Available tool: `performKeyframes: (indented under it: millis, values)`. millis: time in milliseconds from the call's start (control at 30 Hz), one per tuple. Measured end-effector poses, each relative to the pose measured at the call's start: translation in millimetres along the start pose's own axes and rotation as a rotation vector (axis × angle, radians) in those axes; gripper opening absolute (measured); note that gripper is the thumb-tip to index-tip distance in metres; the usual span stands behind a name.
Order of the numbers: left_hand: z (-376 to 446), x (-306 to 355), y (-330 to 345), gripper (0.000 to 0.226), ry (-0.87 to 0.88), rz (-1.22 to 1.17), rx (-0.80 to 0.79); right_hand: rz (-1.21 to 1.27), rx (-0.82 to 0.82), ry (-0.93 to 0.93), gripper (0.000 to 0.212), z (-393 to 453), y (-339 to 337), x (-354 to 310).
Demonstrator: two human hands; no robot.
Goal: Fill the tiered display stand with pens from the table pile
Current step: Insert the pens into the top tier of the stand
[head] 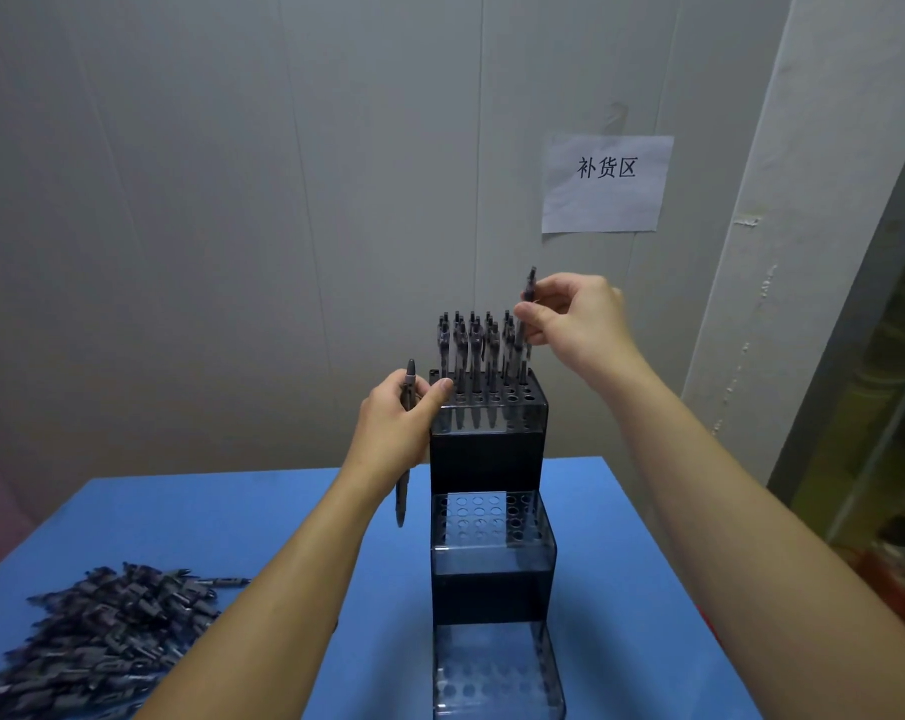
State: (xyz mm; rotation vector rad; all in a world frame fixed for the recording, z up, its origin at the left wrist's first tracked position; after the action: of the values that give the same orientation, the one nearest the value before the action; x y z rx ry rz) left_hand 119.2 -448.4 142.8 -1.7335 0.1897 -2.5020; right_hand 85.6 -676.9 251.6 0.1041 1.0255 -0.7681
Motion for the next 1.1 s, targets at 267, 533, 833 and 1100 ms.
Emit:
performKeyframes:
  millis: [267,533,833,1100]
  values:
    - [0,-3,-2,0.033,0.025,0.051,0.008,-0.136,-0.014,-0.010,0.018,-3,11,14]
    - [-2,0,-2,0.034,0.019,0.043,0.012,-0.323,-0.118,0.014,0.023,-1,28,26]
    - [-3,4,-2,0.033,0.018,0.034,-0.012,-0.598,-0.207,0.092,0.039,-16,33,30]
    - [-13,26,12,0.020,0.077,0.098,-0.055,-0.202,-0.421,0.006,0.012,-61,57,-38]
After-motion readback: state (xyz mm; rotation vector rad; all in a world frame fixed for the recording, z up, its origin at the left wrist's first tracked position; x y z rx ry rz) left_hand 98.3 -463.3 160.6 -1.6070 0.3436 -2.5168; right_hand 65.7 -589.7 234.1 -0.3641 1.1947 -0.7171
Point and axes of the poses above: each hand's wrist, its own z-axis towards the middle knuckle, its own y-axis out of the palm, x = y × z, the point moved 8 cm from there along z, towards the middle knuckle, and after that the axes turned 6 degrees about x, right-handed, at the moved point
